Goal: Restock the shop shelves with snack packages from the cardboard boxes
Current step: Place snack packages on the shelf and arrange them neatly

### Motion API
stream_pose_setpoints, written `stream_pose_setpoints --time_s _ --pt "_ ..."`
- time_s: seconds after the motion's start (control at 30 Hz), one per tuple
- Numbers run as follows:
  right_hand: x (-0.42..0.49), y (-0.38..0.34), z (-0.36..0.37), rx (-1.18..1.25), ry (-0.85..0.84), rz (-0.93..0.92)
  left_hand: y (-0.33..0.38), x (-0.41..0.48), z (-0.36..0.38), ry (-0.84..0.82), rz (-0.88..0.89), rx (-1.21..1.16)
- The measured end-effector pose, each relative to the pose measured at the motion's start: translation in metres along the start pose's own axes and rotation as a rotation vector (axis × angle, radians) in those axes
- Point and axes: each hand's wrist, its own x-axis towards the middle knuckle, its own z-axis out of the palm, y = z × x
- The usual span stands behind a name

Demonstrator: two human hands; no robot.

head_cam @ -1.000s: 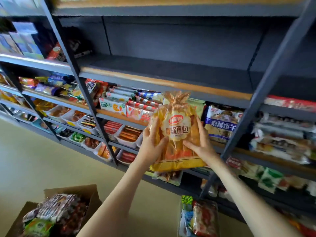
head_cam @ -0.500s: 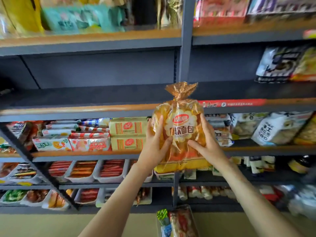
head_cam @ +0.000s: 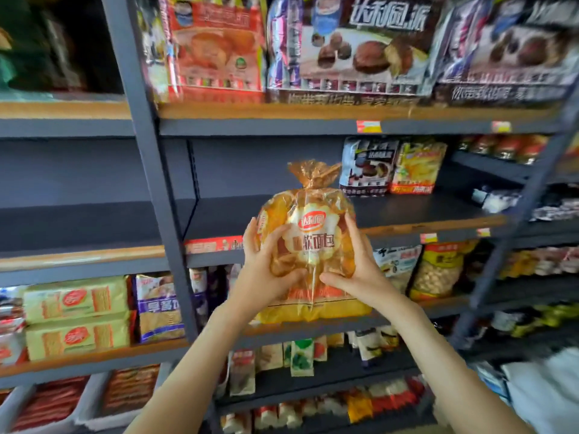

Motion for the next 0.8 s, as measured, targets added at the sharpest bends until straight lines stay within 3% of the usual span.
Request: stream_pose_setpoints --time_s 0.3,0.53,0.8 --pt "0.108 0.027 -0.083 0.057 -0.023 -0.014 -0.009 0.126 0.036 0.026 -0.192 -0.102" --pt "0.201 0.062 -0.117 0.093 0.001 -0.019 -0.035 0.223 0.059 -0.008 -0.196 -0.089" --pt "0.269 0.110 -0.138 -0.021 -0.162 -0.059 -0.073 0.279 0.085 0.020 -0.175 -0.001"
